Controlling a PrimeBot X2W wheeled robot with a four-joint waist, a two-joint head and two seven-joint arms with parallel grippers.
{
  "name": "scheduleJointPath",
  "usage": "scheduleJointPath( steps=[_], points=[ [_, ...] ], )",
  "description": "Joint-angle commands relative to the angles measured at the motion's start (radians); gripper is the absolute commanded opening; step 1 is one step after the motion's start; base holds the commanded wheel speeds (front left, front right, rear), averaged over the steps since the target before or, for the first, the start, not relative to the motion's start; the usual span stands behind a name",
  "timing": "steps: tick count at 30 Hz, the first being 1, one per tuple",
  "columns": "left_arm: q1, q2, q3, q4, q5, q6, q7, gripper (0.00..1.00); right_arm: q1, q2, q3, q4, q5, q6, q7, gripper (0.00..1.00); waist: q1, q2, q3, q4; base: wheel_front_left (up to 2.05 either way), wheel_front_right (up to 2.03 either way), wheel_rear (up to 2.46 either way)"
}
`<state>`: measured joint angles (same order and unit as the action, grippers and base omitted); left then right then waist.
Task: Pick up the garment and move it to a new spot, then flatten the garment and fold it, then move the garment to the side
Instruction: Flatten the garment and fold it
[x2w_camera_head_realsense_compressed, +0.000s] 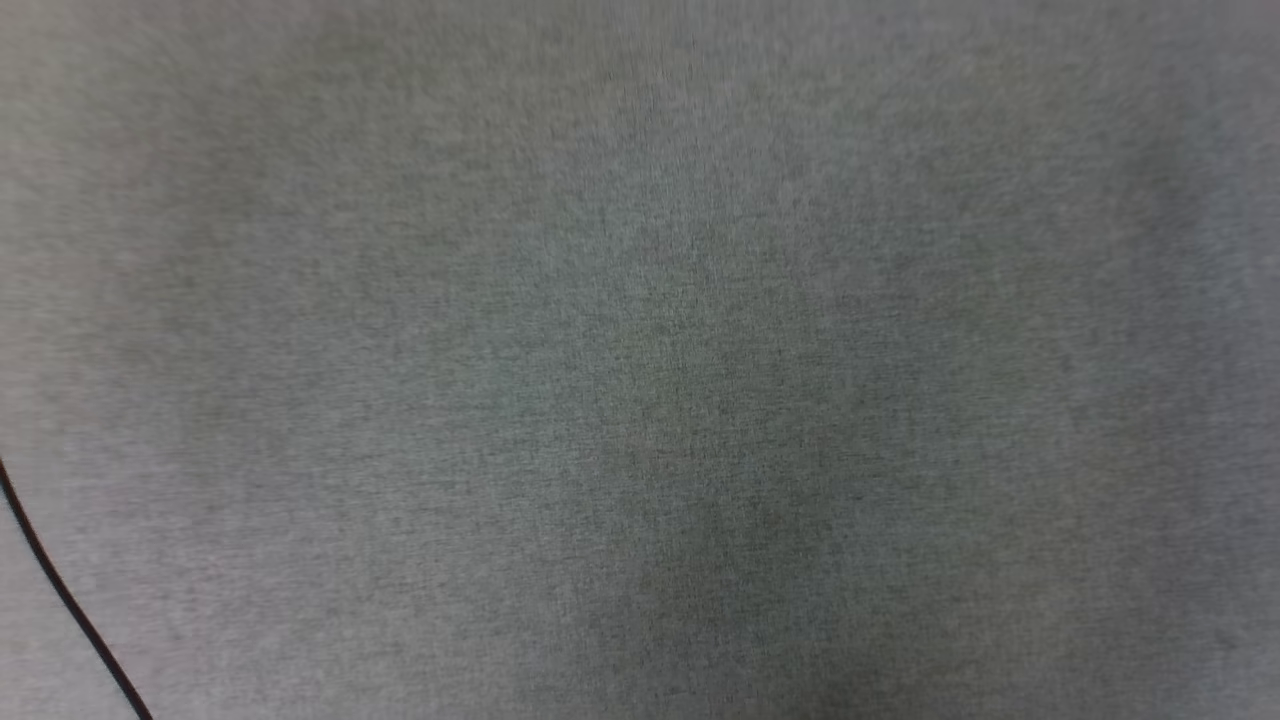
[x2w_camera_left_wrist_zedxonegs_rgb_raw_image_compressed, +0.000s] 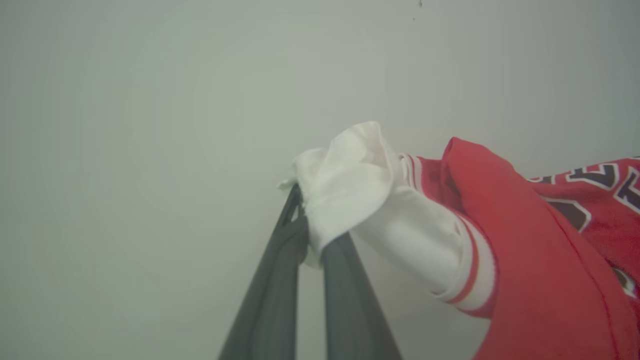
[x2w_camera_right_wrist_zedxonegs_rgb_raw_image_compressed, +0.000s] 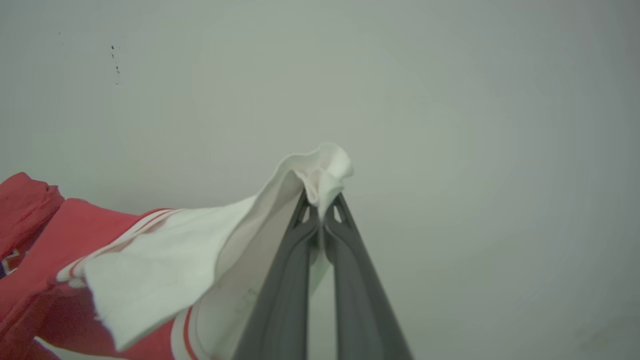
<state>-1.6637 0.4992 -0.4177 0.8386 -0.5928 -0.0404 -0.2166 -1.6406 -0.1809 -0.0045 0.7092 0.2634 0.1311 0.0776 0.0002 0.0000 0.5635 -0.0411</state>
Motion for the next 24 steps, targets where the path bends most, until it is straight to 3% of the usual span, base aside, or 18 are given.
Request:
scheduleJointPath(
  steps=[1, 8, 14, 20, 24],
  points=[
    [-0.007, -0.001, -0.003, 0.01, 0.004, -0.003, -0.007, 0.0, -0.009, 0.012, 0.007, 0.013, 0.001, -0.001, -0.007, 0.0, -0.0002, 0.0, 0.077, -0.012, 0.0, 0.0, 0.0],
    [-0.003, -0.034, -0.01, 0.105, -0.012, -0.032, -0.025, 0.0, -0.042, 0.04, 0.07, 0.137, 0.027, -0.001, -0.047, 0.0, -0.0002, 0.0, 0.143, -0.009, 0.0, 0.0, 0.0],
    [0.069, -0.074, -0.006, 0.2, -0.057, -0.066, -0.035, 0.0, 0.017, 0.046, 0.142, 0.225, 0.092, -0.001, -0.07, 0.0, -0.0002, 0.0, 0.151, 0.004, 0.0, 0.0, 0.0],
    [0.226, -0.109, 0.008, 0.254, -0.134, -0.089, -0.043, 0.0, 0.171, 0.029, 0.219, 0.259, 0.203, -0.001, -0.077, 0.0, -0.0002, 0.0, 0.091, 0.022, 0.0, 0.0, 0.0],
    [0.389, -0.124, -0.013, 0.201, -0.183, -0.09, -0.048, 0.0, 0.328, -0.001, 0.273, 0.233, 0.292, -0.001, -0.091, 0.0, -0.0002, 0.0, 0.013, 0.035, 0.0, 0.0, 0.0]
  ],
)
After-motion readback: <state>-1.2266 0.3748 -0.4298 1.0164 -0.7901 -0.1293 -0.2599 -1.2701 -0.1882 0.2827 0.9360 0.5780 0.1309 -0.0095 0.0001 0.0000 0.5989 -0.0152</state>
